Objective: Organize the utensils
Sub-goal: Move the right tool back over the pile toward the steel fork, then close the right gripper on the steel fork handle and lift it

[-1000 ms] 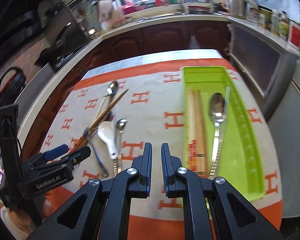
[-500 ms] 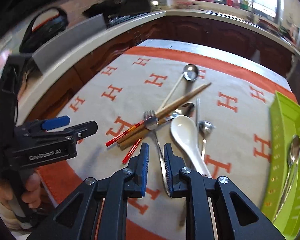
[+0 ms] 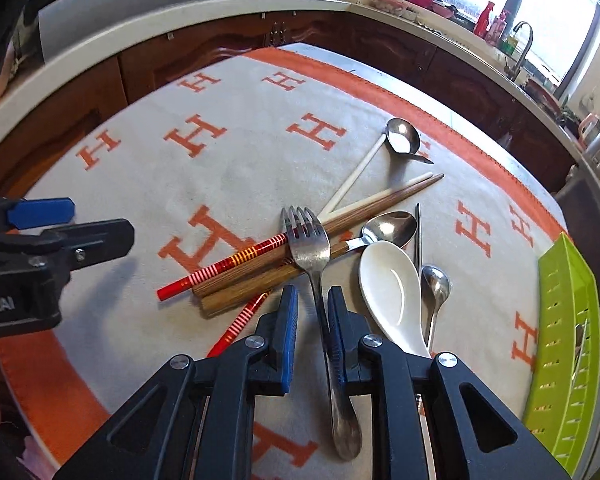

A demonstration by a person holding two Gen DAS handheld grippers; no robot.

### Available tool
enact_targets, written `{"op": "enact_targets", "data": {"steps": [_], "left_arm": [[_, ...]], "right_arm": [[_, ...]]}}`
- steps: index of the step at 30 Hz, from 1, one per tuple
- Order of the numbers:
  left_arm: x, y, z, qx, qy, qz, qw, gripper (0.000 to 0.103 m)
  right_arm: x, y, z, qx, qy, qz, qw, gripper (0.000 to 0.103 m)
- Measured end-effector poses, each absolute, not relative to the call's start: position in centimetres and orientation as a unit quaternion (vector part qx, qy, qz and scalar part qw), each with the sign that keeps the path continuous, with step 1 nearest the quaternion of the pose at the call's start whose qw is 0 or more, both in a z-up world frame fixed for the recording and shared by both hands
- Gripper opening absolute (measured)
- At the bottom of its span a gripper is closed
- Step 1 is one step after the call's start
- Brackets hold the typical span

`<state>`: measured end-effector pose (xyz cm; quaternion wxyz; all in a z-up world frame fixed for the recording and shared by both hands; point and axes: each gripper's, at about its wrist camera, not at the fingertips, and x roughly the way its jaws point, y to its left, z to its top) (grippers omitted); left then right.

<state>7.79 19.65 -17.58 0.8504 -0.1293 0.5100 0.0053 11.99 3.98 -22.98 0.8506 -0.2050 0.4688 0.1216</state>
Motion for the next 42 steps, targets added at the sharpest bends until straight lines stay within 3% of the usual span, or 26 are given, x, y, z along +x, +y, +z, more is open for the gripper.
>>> {"op": "enact_targets", "data": {"steps": [6, 8, 12, 27, 42], "left_arm": [[7.7, 19.9, -17.7, -0.132, 0.511, 0.004, 0.85, 0.081], [7.7, 19.9, -17.6, -0.132, 0.51, 0.003, 0.85, 0.081], [7.5, 19.9, -17.5, -0.13, 0.509, 0.004, 0.851, 0.081], [6.5, 18.6, -16.6, -0.11, 0.507, 0.004, 0.855, 0.081], [5.3, 14.5, -14.7, -0.063, 0.497, -0.011, 0.865, 0.081]], "right_arm": [[12.3, 5.2, -23.5, -0.242, 0.442, 0.098, 0.858, 0.015], [12.5, 5.3, -23.6, -0.241, 0.441, 0.095, 0.859, 0.008], [12.8, 4.8, -23.4, -0.219, 0.443, 0.085, 0.865, 0.005], [13.2, -4.2, -19.8, 0.051, 0.483, 0.15, 0.861, 0.005], [9.0, -13.4, -13.9, 0.191, 0.441, 0.168, 0.861, 0.002]]}}
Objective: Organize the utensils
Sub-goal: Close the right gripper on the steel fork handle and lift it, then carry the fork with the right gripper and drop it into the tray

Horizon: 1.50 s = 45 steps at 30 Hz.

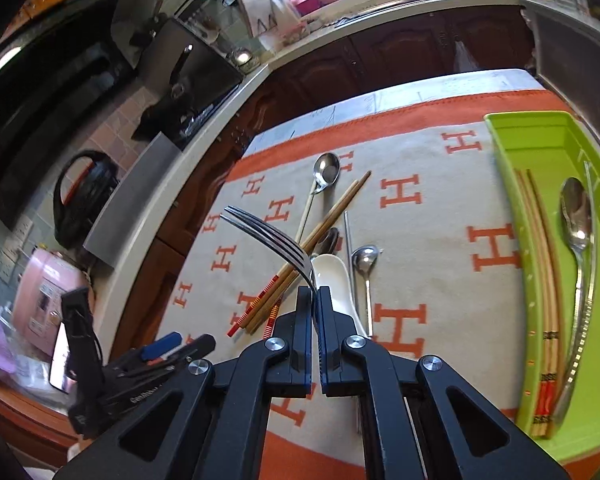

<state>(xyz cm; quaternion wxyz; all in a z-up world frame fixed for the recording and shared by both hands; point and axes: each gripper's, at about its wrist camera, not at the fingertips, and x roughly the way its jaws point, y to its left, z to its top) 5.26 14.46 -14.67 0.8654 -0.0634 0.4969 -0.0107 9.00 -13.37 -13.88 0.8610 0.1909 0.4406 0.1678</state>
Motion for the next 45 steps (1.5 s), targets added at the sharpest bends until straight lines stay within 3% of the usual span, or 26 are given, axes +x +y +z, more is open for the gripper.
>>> {"op": "enact_targets", "data": {"steps": [11, 19, 32, 38, 45], "left_arm": [[4.8, 9.9, -13.5, -0.016, 0.493, -0.033, 0.869, 0.081], [5.4, 8.0, -13.8, -0.006, 0.501, -0.037, 0.864, 0.081], [7.7, 9.1, -13.6, -0.004, 0.504, -0.02, 0.864, 0.081], [10.0, 10.4, -13.8, -0.024, 0.514, -0.015, 0.857, 0.081], [12.9, 10.7, -13.0, -0.046, 0.521, -0.031, 0.852, 0.081]], "right_arm": [[5.4, -23.7, -9.1, 0.259, 0.398, 0.111, 0.873, 0.002], [2.3, -30.3, -4.4, 0.24, 0.39, 0.043, 0.888, 0.002], [5.7, -33.7, -12.5, 0.202, 0.508, -0.059, 0.835, 0.004], [7.0, -33.8, -12.1, 0.185, 0.494, -0.071, 0.846, 0.017], [8.5, -31.1, -9.9, 0.191, 0.467, -0.04, 0.863, 0.019]]}}
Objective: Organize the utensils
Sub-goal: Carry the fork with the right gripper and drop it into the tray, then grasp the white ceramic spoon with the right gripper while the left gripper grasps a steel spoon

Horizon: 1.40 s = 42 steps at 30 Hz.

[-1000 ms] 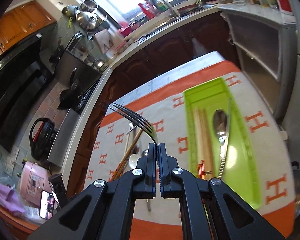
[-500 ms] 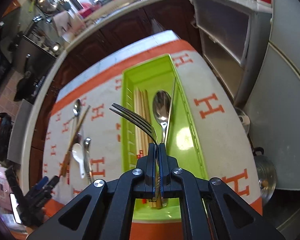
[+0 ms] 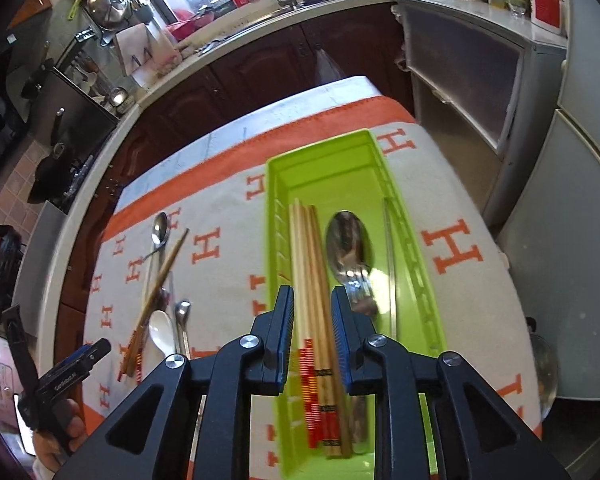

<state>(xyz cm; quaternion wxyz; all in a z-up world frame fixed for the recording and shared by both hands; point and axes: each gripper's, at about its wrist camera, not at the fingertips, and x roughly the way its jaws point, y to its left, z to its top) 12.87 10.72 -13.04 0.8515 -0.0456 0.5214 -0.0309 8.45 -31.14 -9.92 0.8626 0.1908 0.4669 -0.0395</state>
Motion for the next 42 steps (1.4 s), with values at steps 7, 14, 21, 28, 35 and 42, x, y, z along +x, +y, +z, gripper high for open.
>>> {"op": "enact_targets", "data": {"steps": [7, 14, 21, 28, 35, 42], "left_arm": [[16.3, 10.0, -11.2, -0.063, 0.518, -0.061, 0.851, 0.081], [20.5, 9.3, -11.2, -0.125, 0.539, -0.109, 0.826, 0.081], [25.1, 8.4, -13.9, -0.196, 0.561, -0.114, 0.796, 0.076], [27.7, 6.8, -18.0, -0.245, 0.587, -0.124, 0.762, 0.049], [28.6, 5.7, -20.1, -0.3, 0.581, -0.141, 0.744, 0.04], [29.1, 5.4, -21.2, -0.319, 0.579, -0.141, 0.737, 0.01]], "right_arm": [[11.8, -26.0, -10.1, 0.191, 0.482, 0.031, 0.855, 0.019], [14.2, -21.8, -11.2, 0.167, 0.507, 0.075, 0.842, 0.019], [16.0, -21.3, -12.4, 0.167, 0.517, 0.067, 0.837, 0.019], [16.6, -22.2, -14.0, 0.176, 0.528, 0.055, 0.829, 0.019], [17.0, -21.9, -15.3, 0.175, 0.534, 0.055, 0.825, 0.019], [17.4, -21.1, -16.4, 0.172, 0.542, 0.059, 0.821, 0.019]]}}
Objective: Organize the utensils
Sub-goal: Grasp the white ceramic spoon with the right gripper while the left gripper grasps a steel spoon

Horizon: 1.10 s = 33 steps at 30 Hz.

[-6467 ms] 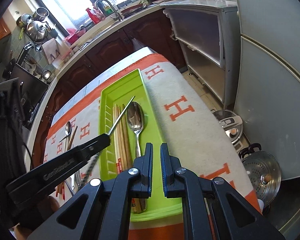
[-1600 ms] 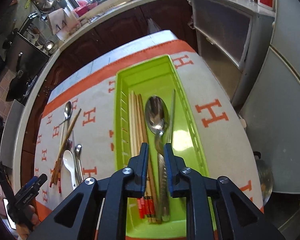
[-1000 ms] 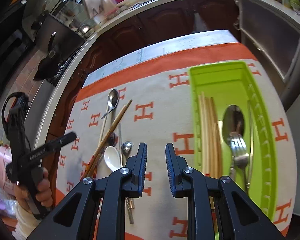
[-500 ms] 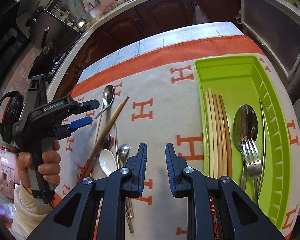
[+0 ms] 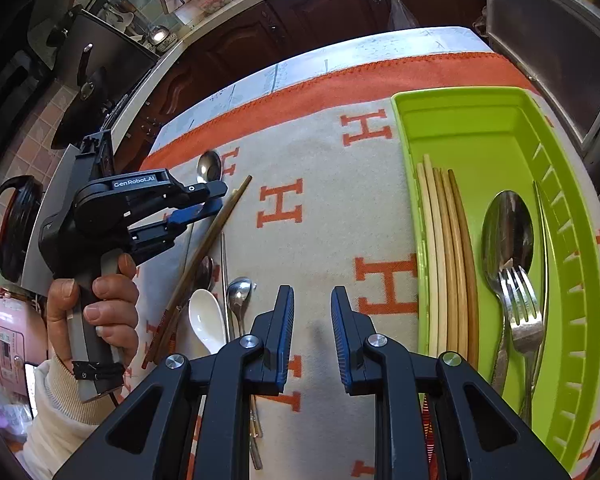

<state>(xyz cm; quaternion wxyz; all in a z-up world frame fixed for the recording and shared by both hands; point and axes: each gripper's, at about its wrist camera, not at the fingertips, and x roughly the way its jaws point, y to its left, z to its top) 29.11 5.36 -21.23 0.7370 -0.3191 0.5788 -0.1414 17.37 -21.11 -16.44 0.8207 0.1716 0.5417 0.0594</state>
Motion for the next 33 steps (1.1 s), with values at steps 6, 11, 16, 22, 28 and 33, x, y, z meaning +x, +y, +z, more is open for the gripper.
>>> {"op": "enact_targets", "data": {"steps": [6, 11, 16, 22, 28, 33], "left_arm": [[28.4, 6.1, -19.7, -0.293, 0.56, -0.123, 0.765, 0.002], [26.7, 6.9, -17.1, -0.256, 0.545, -0.131, 0.787, 0.002], [23.6, 8.9, -15.1, -0.23, 0.536, -0.13, 0.802, 0.002], [18.5, 12.5, -13.8, -0.227, 0.523, -0.126, 0.812, 0.002], [14.1, 15.6, -14.6, -0.25, 0.533, -0.127, 0.798, 0.002], [12.1, 17.2, -15.2, -0.276, 0.535, -0.14, 0.786, 0.003]], "right_arm": [[17.5, -19.9, -17.0, 0.162, 0.547, 0.079, 0.817, 0.019], [17.6, -18.2, -17.5, 0.164, 0.558, 0.112, 0.806, 0.019], [17.9, -15.7, -17.8, 0.156, 0.569, 0.156, 0.792, 0.019], [18.4, -13.4, -19.3, 0.166, 0.597, 0.192, 0.761, 0.019], [18.5, -12.3, -20.9, 0.193, 0.618, 0.195, 0.737, 0.019], [18.7, -11.2, -21.8, 0.204, 0.626, 0.192, 0.728, 0.019]]}}
